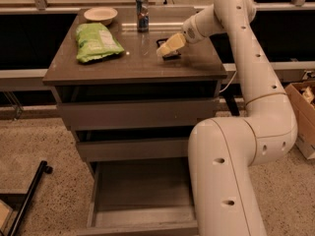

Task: Place rxbar chocolate into bottom drawer

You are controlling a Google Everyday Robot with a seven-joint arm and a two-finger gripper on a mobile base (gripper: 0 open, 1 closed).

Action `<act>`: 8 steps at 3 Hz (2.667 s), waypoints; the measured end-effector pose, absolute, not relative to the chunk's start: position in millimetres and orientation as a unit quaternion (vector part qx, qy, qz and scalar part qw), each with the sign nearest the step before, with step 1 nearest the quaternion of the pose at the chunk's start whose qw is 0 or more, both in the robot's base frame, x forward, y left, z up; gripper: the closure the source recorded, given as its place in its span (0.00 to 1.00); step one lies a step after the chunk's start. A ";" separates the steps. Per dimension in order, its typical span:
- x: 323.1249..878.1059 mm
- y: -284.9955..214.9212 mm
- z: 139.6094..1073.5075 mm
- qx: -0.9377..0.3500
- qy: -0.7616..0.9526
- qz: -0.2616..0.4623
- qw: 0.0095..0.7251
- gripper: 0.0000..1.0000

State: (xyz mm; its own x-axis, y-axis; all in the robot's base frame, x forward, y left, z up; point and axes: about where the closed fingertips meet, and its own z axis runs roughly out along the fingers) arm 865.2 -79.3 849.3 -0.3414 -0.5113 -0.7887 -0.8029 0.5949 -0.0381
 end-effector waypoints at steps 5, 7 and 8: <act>855.2 -64.2 840.4 -0.427 0.804 0.171 0.376 0.94; 807.4 -48.6 875.5 -0.458 0.790 0.181 0.365 1.00; 754.5 -47.3 886.6 -0.472 0.779 0.213 0.353 1.00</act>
Offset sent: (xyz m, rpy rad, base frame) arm -0.0316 -0.0061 -0.0301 0.0049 0.0607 -0.0487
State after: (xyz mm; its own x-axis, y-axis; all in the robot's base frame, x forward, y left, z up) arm 754.5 -47.3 886.6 -0.3036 -0.5857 -0.7515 -0.8863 0.4632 -0.0029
